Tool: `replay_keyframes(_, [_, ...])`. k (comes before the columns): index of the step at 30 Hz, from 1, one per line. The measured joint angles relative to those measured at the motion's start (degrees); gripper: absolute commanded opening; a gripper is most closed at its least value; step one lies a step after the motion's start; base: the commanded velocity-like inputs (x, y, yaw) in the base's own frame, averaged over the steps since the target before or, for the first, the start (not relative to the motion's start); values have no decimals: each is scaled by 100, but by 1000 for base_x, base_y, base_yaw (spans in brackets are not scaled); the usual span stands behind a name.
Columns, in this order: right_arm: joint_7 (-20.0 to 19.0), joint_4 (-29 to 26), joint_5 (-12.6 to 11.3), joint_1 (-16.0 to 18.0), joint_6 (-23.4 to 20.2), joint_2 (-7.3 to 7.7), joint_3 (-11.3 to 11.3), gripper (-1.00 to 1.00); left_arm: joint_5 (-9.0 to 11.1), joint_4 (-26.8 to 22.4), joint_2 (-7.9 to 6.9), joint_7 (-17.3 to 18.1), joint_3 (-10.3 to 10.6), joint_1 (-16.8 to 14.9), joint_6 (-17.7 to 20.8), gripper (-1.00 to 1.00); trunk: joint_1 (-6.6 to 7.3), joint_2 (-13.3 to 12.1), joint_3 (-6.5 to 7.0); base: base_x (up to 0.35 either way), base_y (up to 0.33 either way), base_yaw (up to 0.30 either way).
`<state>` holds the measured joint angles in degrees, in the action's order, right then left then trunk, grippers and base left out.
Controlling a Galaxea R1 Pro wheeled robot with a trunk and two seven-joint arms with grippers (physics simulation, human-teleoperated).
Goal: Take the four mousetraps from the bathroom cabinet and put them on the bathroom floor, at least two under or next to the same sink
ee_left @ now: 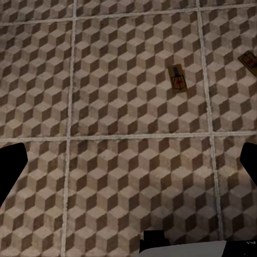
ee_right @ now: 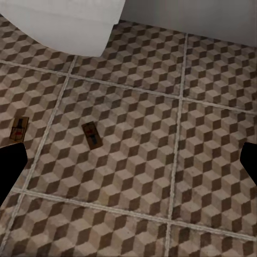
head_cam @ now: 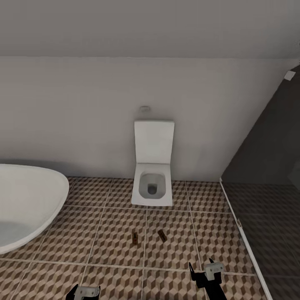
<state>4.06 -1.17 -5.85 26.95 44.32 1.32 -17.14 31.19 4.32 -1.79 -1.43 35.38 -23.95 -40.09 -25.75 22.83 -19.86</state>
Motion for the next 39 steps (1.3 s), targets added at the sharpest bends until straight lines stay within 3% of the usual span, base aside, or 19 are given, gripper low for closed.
replay_keyframes(39, [0,0,0,0,-9,0,0,100,1,0,0,-8,0,10,0,100,0,0,359,0,0,0])
